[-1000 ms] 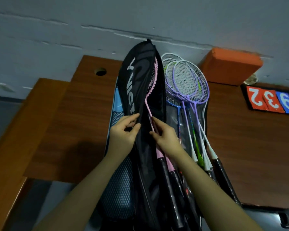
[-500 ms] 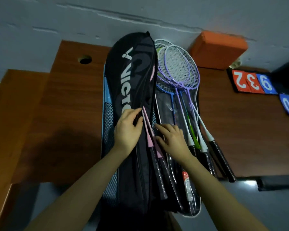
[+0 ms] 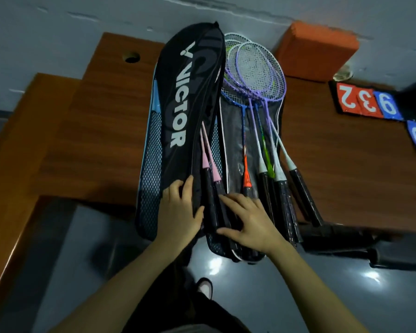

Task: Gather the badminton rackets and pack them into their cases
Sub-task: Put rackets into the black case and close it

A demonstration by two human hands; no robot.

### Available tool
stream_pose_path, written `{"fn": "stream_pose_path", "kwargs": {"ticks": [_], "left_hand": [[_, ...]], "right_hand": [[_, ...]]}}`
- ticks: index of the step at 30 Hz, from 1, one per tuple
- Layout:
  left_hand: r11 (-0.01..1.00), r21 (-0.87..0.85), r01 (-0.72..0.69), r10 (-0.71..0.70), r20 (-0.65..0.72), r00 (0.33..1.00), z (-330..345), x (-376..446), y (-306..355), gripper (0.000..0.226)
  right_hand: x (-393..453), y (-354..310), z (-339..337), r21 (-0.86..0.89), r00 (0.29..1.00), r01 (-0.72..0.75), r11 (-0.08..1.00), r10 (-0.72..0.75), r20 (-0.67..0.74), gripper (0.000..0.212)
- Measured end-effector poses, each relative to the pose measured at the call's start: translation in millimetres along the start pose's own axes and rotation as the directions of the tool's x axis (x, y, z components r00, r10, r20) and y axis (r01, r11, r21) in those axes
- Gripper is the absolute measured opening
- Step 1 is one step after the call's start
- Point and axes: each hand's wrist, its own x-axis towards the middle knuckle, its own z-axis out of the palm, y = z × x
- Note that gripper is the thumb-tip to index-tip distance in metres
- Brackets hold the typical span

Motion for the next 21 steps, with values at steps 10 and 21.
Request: {"fn": "stream_pose_path", "kwargs": {"ticks": [10, 21], "left_hand": [[0.942, -0.2, 0.269, -0.257, 0.085, 0.963, -2.1, -40.0, 12.1, 0.051], [0.817, -0.491, 0.301, -0.293, 0.096, 0.951, -38.6, -37.6, -7.6, 0.043]], "right_hand": [[-37.6, -2.0, 24.9, -0.01, 0.994, 0.061, 0.998, -0.06, 0.089, 0.092], [-21.4, -35.1, 45.9, 0.055, 0.983, -0.004, 0.998, 0.014, -0.182, 0.049]]}}
